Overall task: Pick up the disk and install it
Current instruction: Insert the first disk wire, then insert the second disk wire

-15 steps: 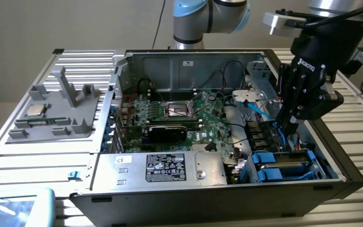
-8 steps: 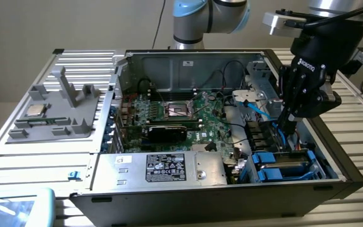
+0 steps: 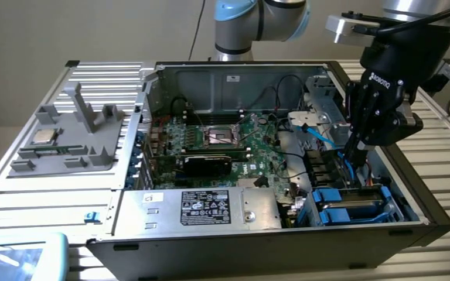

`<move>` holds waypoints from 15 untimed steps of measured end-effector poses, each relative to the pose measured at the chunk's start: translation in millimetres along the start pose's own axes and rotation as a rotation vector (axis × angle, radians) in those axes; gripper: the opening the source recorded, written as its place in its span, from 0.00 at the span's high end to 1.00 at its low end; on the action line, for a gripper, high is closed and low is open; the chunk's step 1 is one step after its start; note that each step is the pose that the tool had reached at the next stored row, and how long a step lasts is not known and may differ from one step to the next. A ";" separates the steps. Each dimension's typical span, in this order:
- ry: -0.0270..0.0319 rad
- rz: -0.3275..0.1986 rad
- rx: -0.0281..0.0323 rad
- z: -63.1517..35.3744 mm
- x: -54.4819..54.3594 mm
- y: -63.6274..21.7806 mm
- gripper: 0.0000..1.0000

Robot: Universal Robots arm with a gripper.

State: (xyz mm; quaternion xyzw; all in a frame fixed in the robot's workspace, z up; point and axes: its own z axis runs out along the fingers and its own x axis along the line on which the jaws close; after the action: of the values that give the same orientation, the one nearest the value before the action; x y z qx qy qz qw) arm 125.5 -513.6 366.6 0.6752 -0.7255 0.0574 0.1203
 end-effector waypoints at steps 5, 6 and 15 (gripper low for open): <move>-0.0006 0.000 -0.0002 0.0 0.0 0.0 0.84; -0.0007 0.000 -0.0002 0.0 0.0 0.0 0.84; -0.0242 -0.002 -0.0016 1.9 7.4 -0.3 0.84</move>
State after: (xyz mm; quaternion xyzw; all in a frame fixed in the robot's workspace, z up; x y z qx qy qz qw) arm 125.1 -521.3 366.6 0.6766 -0.7261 0.0485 0.1121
